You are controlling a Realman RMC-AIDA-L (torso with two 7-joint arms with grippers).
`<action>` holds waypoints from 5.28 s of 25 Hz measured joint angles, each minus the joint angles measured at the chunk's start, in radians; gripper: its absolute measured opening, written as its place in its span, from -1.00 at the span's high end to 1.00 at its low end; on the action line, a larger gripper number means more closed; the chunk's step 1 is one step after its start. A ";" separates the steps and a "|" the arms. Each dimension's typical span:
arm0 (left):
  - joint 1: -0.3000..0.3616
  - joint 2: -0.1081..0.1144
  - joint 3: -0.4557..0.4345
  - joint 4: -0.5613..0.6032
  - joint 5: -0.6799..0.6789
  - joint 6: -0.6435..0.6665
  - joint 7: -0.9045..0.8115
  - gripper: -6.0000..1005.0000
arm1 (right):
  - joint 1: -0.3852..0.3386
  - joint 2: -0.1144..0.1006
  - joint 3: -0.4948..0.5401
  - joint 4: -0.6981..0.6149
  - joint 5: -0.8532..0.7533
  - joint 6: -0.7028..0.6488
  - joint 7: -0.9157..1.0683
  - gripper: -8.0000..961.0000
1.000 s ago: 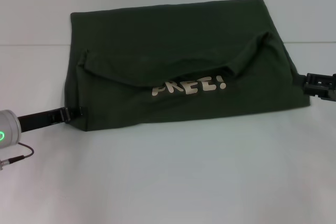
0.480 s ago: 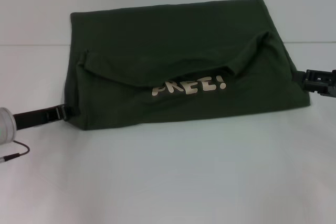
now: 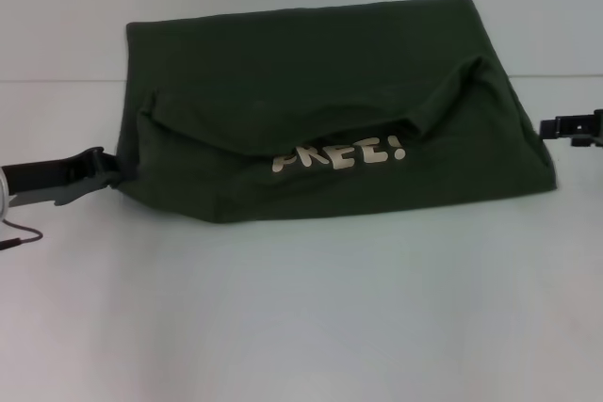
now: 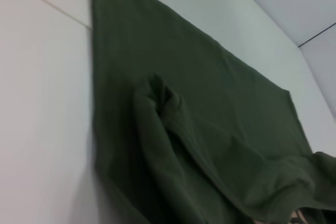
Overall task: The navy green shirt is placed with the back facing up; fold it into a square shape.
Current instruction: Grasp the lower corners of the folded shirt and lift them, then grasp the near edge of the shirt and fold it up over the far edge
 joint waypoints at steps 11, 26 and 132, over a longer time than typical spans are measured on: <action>-0.016 -0.005 -0.003 0.001 -0.004 0.007 -0.014 0.98 | 0.118 0.012 -0.027 0.135 -0.234 0.179 0.009 -0.42; -0.016 -0.015 -0.003 0.004 -0.004 0.002 -0.016 0.98 | 0.127 0.036 -0.106 0.212 -0.242 0.319 0.037 -0.42; -0.111 0.074 -0.325 0.119 0.326 0.480 -0.058 0.98 | -0.061 -0.052 0.275 0.058 0.029 -0.147 -0.004 0.94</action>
